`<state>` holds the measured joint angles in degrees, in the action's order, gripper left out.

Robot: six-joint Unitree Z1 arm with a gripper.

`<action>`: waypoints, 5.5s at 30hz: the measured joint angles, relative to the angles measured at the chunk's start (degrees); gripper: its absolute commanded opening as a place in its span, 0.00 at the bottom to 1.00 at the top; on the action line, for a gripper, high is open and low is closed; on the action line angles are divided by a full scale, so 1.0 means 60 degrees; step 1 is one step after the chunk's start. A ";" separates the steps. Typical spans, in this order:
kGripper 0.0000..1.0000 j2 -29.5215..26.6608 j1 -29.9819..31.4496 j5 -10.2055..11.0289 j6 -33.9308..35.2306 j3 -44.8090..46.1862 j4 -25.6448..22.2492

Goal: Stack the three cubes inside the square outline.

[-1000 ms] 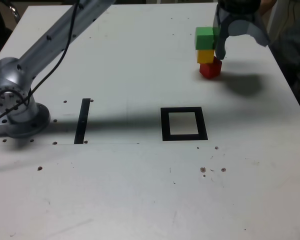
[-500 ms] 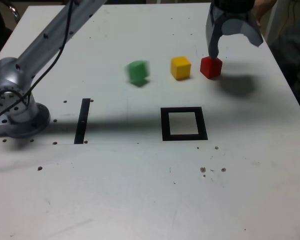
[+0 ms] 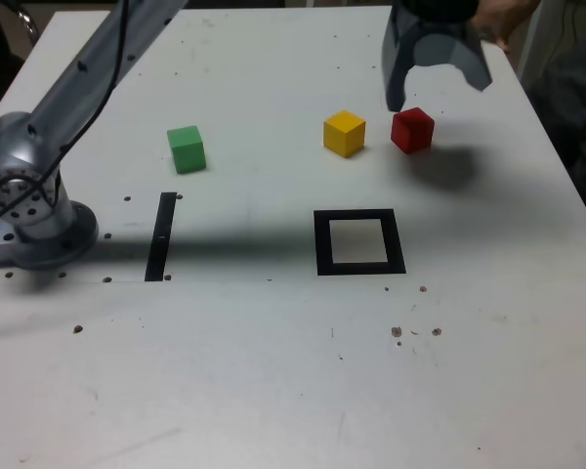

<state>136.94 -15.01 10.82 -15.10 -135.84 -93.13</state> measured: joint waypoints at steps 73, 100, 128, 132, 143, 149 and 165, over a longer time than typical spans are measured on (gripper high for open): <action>0.29 0.1406 -0.0449 -0.0147 0.0118 -0.0213 0.0058; 0.29 -0.0742 0.0785 -0.0151 0.0658 0.1838 0.0047; 0.29 -0.3210 0.3240 -0.1218 0.2988 0.6611 0.2209; 0.29 -0.3330 0.3310 -0.1422 0.3051 0.7110 0.2818; 0.29 -0.3007 0.3331 -0.1561 0.3119 0.7595 0.3714; 0.29 -0.2851 0.3320 -0.1552 0.3119 0.7608 0.3837; 0.88 -0.2610 0.3091 -0.1514 0.3049 0.8006 0.4439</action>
<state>121.27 3.53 1.74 3.19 -87.80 -66.50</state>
